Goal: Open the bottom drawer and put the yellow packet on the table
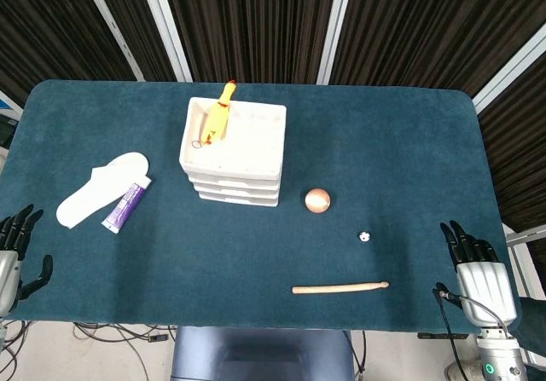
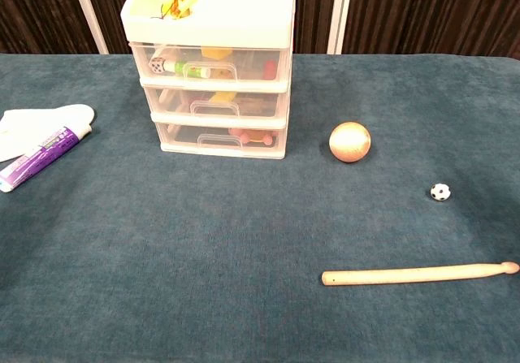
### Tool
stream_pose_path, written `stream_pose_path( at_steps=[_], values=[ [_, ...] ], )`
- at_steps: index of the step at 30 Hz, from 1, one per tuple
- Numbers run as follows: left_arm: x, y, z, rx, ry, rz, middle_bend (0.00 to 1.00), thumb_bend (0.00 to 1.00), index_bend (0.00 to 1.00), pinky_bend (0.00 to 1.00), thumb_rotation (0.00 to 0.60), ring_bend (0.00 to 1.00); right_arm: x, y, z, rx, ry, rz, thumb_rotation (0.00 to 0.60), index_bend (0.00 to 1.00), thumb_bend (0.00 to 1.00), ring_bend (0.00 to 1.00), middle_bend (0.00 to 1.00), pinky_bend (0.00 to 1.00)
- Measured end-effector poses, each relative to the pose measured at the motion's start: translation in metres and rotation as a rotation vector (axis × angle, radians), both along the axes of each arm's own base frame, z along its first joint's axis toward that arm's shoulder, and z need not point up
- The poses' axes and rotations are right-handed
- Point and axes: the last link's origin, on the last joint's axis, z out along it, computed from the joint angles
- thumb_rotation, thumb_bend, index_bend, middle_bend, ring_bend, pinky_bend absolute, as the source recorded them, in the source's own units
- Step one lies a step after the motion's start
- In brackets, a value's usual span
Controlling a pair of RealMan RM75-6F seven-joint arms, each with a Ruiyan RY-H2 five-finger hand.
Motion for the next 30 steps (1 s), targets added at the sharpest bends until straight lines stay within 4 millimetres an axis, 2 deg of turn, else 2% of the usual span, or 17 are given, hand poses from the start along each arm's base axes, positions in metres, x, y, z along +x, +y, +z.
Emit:
stream_pose_path(
  at_steps=[26,30],
  values=[
    [0.0004,-0.0007,-0.0003,0.000,-0.002,-0.001,0.00,0.51,0.03,0.00,0.600,0.00,0.0009,0.0014,0.0047,-0.006,-0.033,0.011,0.600,0.02,0.09,0.23,0.11,0.25],
    [0.0005,-0.0008,-0.0006,-0.001,-0.002,0.000,0.00,0.51,0.03,0.00,0.600,0.00,-0.0015,-0.0005,0.0017,0.025,-0.074,-0.003,0.600,0.02,0.09,0.20,0.07,0.25]
  ],
)
